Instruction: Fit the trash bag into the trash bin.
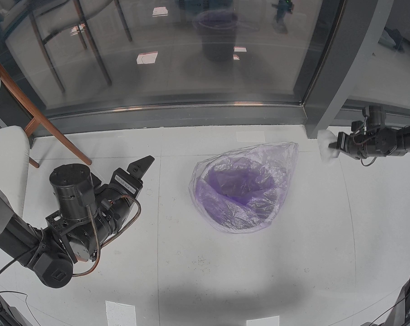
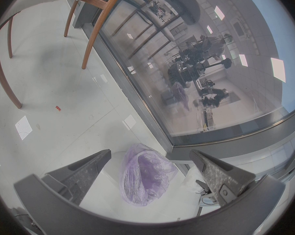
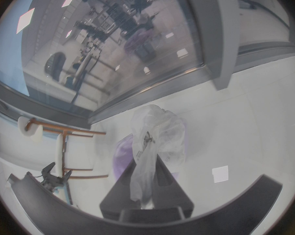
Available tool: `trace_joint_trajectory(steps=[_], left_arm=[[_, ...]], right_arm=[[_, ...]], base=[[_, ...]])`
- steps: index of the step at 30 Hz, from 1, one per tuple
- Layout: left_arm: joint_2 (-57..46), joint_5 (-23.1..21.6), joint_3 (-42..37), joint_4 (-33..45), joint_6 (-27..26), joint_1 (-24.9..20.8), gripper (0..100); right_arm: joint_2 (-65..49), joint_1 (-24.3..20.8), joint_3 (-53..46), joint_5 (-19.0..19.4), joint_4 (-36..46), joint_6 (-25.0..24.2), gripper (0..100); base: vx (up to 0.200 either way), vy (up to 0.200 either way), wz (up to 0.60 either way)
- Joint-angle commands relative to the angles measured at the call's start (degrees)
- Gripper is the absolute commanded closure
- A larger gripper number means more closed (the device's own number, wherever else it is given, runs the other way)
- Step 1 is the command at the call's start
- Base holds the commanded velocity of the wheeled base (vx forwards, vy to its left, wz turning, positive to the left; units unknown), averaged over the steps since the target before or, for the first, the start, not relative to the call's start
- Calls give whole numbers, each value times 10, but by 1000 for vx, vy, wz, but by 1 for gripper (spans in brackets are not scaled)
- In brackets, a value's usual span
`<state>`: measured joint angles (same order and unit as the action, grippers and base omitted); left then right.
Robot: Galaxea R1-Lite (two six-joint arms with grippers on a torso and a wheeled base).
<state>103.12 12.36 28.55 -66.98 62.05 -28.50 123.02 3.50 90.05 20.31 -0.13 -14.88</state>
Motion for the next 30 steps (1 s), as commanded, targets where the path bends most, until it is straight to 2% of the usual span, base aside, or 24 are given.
trace_joint_trajectory(steps=[1,4,5,7,9,10,11,12,16,23,30], left_arm=[[1,2,-9,-8,-2,11,0],[2,1,-10,-9,-3,10,0],[2,1,-10,-9,-3,10,0],[2,2,-10,-9,-4,10,0],[2,2,-10,-9,-4,11,0],[2,2,-10,-9,-4,11,0],[1,3,-10,-9,-4,10,0],[1,2,-10,-9,-4,10,0],[2,3,-10,-10,-4,11,0],[2,16,-12,-13,-4,14,0],[4,17,-16,-23,-4,16,0]], right_arm=[[-148,-106,-88,32,17,-68,100],[-143,-147,-118,31,15,-67,100],[-143,-147,-118,31,15,-67,100],[-123,-186,-148,32,1,-74,100],[-94,-202,-177,32,-60,-74,100],[-94,-202,-177,32,-60,-74,100],[-66,-215,-189,32,-135,-76,100],[-53,-221,-192,32,-167,-81,100],[5,-249,-189,30,-263,-118,100],[79,-264,-196,25,-377,-124,100],[113,-264,-199,24,-384,-120,100]], base=[[0,0,0],[0,0,0],[0,0,0],[0,0,0],[0,0,0],[0,0,0],[0,0,0],[0,0,0],[0,0,0],[0,0,0],[0,0,0]])
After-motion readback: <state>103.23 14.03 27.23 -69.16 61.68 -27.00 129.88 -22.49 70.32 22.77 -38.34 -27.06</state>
